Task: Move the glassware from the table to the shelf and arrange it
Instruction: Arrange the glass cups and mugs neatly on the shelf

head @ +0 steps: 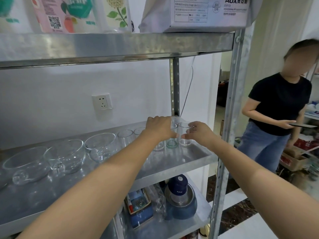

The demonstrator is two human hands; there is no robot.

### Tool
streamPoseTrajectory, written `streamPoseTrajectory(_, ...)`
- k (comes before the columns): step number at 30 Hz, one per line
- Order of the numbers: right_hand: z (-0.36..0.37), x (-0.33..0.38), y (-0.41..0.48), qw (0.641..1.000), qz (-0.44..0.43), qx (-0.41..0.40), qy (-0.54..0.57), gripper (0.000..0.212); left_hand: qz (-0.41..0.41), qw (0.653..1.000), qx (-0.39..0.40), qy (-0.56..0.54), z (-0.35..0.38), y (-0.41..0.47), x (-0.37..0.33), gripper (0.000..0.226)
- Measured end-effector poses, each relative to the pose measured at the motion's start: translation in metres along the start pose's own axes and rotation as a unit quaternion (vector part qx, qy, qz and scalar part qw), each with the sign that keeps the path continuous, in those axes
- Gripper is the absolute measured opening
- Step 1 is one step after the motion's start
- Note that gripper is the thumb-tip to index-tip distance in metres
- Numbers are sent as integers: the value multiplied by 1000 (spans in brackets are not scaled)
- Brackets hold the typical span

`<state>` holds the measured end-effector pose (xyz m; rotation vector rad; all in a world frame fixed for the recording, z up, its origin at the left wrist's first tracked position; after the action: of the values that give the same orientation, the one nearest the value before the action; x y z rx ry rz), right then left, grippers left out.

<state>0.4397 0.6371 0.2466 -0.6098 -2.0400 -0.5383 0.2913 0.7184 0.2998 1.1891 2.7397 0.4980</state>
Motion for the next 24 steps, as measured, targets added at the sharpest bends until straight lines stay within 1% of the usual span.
streamPoseTrajectory(3, 1, -2, 3, 1000, -5, 1, 24, 57, -19, 1000, -6, -15, 5, 3, 1, 55)
streamPoseTrajectory(6, 1, -2, 3, 1000, -14, -3, 13, 59, -25, 999, -9, -25, 7, 3, -1, 50)
streamPoseTrajectory(8, 2, -4, 2, 1000, -17, -3, 8, 61, -26, 999, -5, -27, 8, 2, -2, 51)
streamPoseTrajectory(10, 3, -6, 0, 1000, -16, 9, 10, 68, -26, 999, 4, -33, 5, -1, -2, 58)
streamPoseTrajectory(12, 0, -3, -7, 999, -30, 11, -5, 78, -29, 997, 0, -78, -6, -9, -1, 64)
streamPoseTrajectory(13, -6, 0, -13, 999, -50, -13, -6, 79, -35, 990, -23, -134, -15, -16, 1, 63)
streamPoseTrajectory(14, -11, 6, -21, 995, -82, -54, 11, 74, -49, 975, -63, -209, -23, -27, 5, 57)
streamPoseTrajectory(15, -19, 10, -30, 987, -117, -104, 45, 62, -63, 948, -118, -290, -31, -40, 9, 47)
streamPoseTrajectory(16, -26, 15, -40, 976, -141, -137, 94, 45, -79, 912, -163, -367, -36, -53, 13, 35)
streamPoseTrajectory(17, -29, 19, -46, 969, -141, -130, 153, 27, -95, 875, -180, -439, -35, -68, 17, 25)
streamPoseTrajectory(18, -26, 21, -50, 967, -119, -81, 210, 16, -105, 842, -163, -504, -30, -79, 18, 19)
streamPoseTrajectory(19, -18, 20, -52, 967, -86, -17, 239, 16, -110, 815, -127, -555, -20, -87, 17, 17)
streamPoseTrajectory(20, -10, 19, -53, 968, -55, 44, 242, 20, -115, 796, -85, -588, -9, -92, 14, 17)
streamPoseTrajectory(22, 4, 14, -51, 973, -27, 118, 196, 23, -133, 779, -20, -612, 14, -92, 9, 18)
streamPoseTrajectory(24, 13, 12, -47, 970, -19, 154, 187, 22, -157, 754, 15, -638, 30, -87, 5, 19)
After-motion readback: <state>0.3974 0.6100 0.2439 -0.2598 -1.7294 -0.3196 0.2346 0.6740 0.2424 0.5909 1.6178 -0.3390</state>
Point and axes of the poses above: each hand's wrist, its own y-axis towards the middle knuckle, its own z-axis out of the palm, x = y × z, the point moved 3 cm from there along y, towards the middle knuckle, and after that the axes turned 5 degrees about -x, right-handed, at the moved point
